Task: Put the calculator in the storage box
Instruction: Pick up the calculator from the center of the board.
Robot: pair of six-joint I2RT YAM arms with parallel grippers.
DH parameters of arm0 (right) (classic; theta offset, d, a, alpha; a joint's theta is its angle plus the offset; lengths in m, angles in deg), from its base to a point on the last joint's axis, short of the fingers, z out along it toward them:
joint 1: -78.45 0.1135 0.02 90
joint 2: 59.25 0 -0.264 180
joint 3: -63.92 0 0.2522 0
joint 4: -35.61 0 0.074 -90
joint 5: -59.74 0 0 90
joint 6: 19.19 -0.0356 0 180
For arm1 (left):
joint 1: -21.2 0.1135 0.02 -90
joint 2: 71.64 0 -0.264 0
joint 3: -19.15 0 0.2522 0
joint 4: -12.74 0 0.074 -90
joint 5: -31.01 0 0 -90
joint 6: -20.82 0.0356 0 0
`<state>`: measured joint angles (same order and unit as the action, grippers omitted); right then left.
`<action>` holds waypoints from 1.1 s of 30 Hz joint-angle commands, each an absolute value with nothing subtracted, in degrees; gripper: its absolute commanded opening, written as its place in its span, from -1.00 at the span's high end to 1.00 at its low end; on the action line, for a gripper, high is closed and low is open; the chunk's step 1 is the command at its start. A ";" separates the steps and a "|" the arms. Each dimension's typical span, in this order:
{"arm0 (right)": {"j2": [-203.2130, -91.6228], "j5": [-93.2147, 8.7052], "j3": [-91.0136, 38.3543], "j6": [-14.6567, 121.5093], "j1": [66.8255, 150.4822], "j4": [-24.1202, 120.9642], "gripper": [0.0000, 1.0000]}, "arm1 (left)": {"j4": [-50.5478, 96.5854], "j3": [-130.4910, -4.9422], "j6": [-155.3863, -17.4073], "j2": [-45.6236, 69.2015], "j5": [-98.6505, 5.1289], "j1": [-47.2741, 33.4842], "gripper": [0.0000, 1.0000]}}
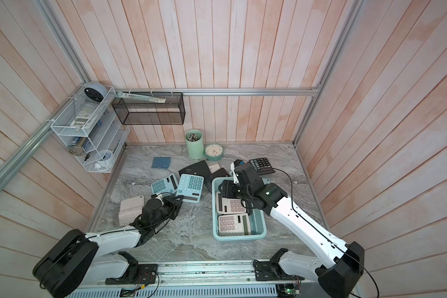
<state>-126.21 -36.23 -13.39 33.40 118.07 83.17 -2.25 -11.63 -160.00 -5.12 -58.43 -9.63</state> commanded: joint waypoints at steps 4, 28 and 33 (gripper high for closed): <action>-126.14 -41.73 -13.47 34.25 115.75 80.68 -0.23 | 28.00 -21.97 -145.42 -16.77 -58.17 -6.04 1.00; -131.42 -70.70 -17.40 33.19 106.70 73.01 -0.28 | 45.16 -35.92 -126.96 -19.08 -6.52 13.77 1.00; -134.82 -76.27 -19.14 33.10 105.49 72.04 -0.28 | 41.22 -34.51 -129.26 -19.07 -2.65 13.78 1.00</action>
